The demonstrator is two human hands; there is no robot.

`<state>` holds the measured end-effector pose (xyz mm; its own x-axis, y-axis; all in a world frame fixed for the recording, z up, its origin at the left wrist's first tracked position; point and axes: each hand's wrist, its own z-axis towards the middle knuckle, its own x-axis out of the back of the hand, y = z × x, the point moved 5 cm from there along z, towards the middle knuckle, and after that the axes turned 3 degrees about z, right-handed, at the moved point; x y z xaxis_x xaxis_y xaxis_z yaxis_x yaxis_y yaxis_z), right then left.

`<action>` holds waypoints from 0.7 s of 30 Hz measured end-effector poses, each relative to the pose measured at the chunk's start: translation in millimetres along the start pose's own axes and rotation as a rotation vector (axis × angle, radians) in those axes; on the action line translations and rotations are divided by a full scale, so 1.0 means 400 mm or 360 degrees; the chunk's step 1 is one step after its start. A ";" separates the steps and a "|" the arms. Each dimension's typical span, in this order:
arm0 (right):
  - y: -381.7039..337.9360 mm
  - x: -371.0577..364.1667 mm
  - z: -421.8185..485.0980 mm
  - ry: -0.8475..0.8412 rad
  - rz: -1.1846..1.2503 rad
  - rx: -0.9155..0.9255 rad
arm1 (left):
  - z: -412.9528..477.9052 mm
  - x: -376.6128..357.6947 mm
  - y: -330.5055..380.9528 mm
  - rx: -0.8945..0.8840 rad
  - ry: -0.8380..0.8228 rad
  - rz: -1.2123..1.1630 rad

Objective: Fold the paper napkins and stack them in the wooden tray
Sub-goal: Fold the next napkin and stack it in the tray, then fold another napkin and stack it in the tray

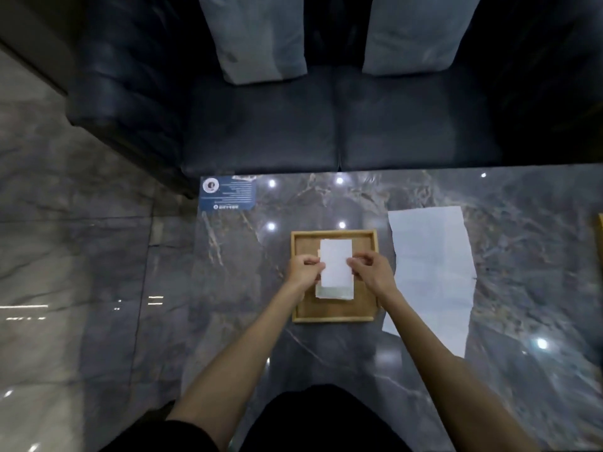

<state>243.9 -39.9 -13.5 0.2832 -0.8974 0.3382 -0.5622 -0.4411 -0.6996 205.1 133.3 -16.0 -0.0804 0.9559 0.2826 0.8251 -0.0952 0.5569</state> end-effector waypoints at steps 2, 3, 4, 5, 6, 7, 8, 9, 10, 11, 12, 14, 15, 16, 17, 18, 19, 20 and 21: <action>0.049 -0.018 0.020 0.0025 -0.0023 -0.0038 | 0.032 -0.027 -0.053 0.0073 0.0080 0.0062; 0.069 -0.027 0.026 0.0030 -0.0051 -0.0056 | 0.044 -0.037 -0.076 0.0096 0.0117 0.0089; 0.090 -0.035 0.035 0.0036 -0.0069 -0.0075 | 0.050 -0.045 -0.091 0.0112 0.0146 0.0109; 0.109 -0.042 0.044 0.0043 -0.0070 -0.0087 | 0.057 -0.052 -0.103 0.0118 0.0170 0.0121; 0.124 -0.049 0.051 0.0047 -0.0068 -0.0094 | 0.062 -0.056 -0.111 0.0108 0.0195 0.0131; 0.136 -0.055 0.056 0.0048 -0.0068 -0.0095 | 0.066 -0.059 -0.116 0.0088 0.0217 0.0137; 0.144 -0.058 0.060 0.0053 -0.0074 -0.0093 | 0.067 -0.062 -0.117 0.0067 0.0228 0.0148; 0.149 -0.059 0.062 0.0066 -0.0077 -0.0092 | 0.068 -0.065 -0.117 0.0044 0.0231 0.0158; 0.153 -0.059 0.063 0.0082 -0.0076 -0.0090 | 0.068 -0.069 -0.117 0.0025 0.0233 0.0168; 0.157 -0.058 0.065 0.0098 -0.0070 -0.0084 | 0.070 -0.073 -0.118 0.0002 0.0238 0.0171; 0.160 -0.058 0.066 0.0111 -0.0068 -0.0078 | 0.072 -0.077 -0.118 -0.0019 0.0244 0.0184; 0.167 -0.058 0.068 0.0125 -0.0085 -0.0075 | 0.076 -0.085 -0.117 -0.0042 0.0263 0.0228; 0.176 -0.058 0.068 0.0128 -0.0092 -0.0083 | 0.076 -0.089 -0.116 -0.0041 0.0281 0.0253; 0.182 -0.058 0.066 0.0125 -0.0091 -0.0086 | 0.073 -0.091 -0.115 -0.0026 0.0317 0.0270; 0.187 -0.055 0.062 0.0124 -0.0078 -0.0088 | 0.066 -0.090 -0.112 -0.0002 0.0389 0.0288; 0.194 -0.044 0.056 0.0147 -0.0048 -0.0084 | 0.053 -0.089 -0.104 0.0013 0.0492 0.0325; 0.202 -0.023 0.049 0.0204 -0.0010 -0.0076 | 0.036 -0.090 -0.090 -0.0036 0.0621 0.0406; 0.213 0.008 0.040 0.0293 0.0030 -0.0066 | 0.017 -0.099 -0.072 -0.0160 0.0730 0.0511; 0.229 0.045 0.029 0.0415 0.0062 -0.0065 | -0.001 -0.118 -0.057 -0.0326 0.0776 0.0593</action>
<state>206.4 -96.5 -78.8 0.0539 -0.8831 0.4661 -0.6010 -0.4015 -0.6911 189.9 90.3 -41.6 -0.0940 0.6172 0.7812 0.7270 -0.4935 0.4774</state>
